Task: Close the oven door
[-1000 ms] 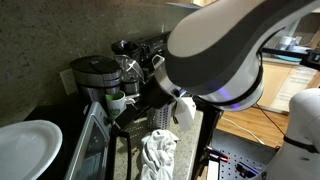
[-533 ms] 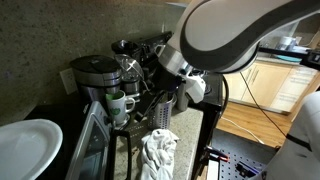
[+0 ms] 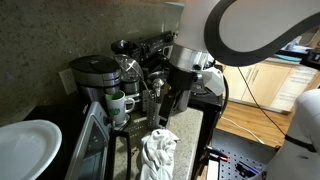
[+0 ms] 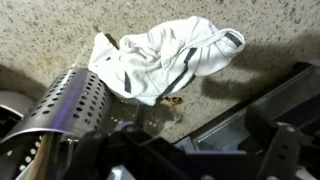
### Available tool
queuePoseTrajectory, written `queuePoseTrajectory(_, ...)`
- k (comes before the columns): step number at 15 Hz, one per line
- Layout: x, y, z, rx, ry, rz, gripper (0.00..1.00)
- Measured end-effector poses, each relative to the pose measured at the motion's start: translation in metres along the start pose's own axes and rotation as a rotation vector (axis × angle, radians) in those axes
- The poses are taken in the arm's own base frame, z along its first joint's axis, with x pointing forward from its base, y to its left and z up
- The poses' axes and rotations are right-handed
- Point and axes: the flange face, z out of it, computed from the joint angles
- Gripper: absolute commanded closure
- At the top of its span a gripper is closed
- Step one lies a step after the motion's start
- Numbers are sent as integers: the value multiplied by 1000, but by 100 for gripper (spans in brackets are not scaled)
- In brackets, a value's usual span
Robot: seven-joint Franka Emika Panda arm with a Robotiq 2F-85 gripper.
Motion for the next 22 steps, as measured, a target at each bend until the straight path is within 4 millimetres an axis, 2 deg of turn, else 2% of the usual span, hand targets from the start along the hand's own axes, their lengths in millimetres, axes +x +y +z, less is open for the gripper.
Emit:
queuePoseTrajectory(5, 8, -12, 29, -19, -13, -4, 0)
queuePoseTrajectory(10, 25, -21, 76, -25, 49, -18, 0)
queuePoseTrajectory(14, 31, -37, 111, -10, 110, -19, 0)
queuePoseTrajectory(17, 37, -54, 123, 13, 184, 5, 0)
queuePoseTrajectory(22, 46, -78, 129, 48, 265, 48, 0)
